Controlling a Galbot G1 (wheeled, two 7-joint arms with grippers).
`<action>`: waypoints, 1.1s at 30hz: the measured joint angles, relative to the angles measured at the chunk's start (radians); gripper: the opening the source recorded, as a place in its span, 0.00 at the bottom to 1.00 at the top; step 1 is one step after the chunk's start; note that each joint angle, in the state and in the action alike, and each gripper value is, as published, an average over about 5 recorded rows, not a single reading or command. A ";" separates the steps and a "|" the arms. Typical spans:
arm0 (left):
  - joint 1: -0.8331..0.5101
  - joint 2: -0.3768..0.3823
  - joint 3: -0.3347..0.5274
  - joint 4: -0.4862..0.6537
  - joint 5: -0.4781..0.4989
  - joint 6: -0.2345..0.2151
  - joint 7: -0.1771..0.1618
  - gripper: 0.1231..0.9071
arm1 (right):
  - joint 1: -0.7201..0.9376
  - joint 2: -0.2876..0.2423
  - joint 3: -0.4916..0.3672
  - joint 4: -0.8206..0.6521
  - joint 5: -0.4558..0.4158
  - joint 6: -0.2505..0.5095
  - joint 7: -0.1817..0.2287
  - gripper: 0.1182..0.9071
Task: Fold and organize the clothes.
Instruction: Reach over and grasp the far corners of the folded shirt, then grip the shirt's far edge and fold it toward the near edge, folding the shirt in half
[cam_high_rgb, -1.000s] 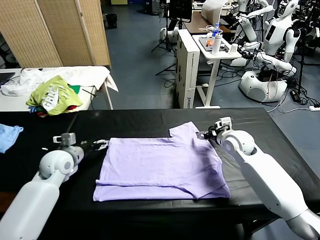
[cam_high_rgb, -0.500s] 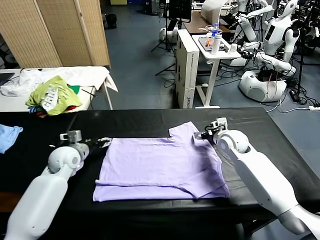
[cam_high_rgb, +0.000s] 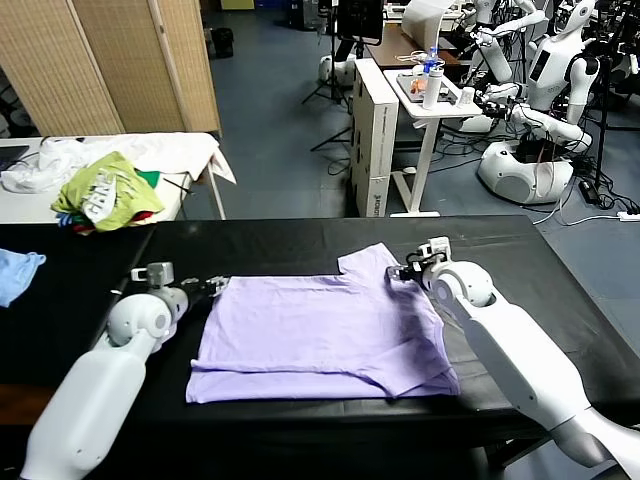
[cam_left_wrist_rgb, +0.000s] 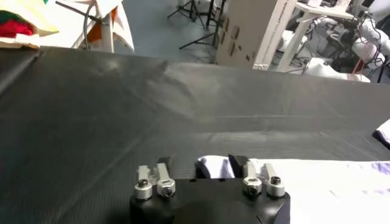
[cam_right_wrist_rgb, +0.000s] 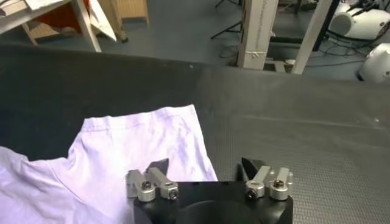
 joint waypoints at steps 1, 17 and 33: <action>0.000 0.000 0.001 0.000 0.001 0.000 0.002 0.15 | 0.000 0.001 0.000 -0.001 -0.002 0.004 -0.001 0.07; 0.027 0.021 -0.015 -0.058 -0.028 -0.009 -0.008 0.03 | -0.065 -0.040 0.070 0.115 -0.010 0.096 -0.030 0.03; 0.200 0.127 -0.115 -0.288 -0.109 0.004 -0.023 0.03 | -0.221 -0.145 0.169 0.339 0.034 0.079 -0.018 0.03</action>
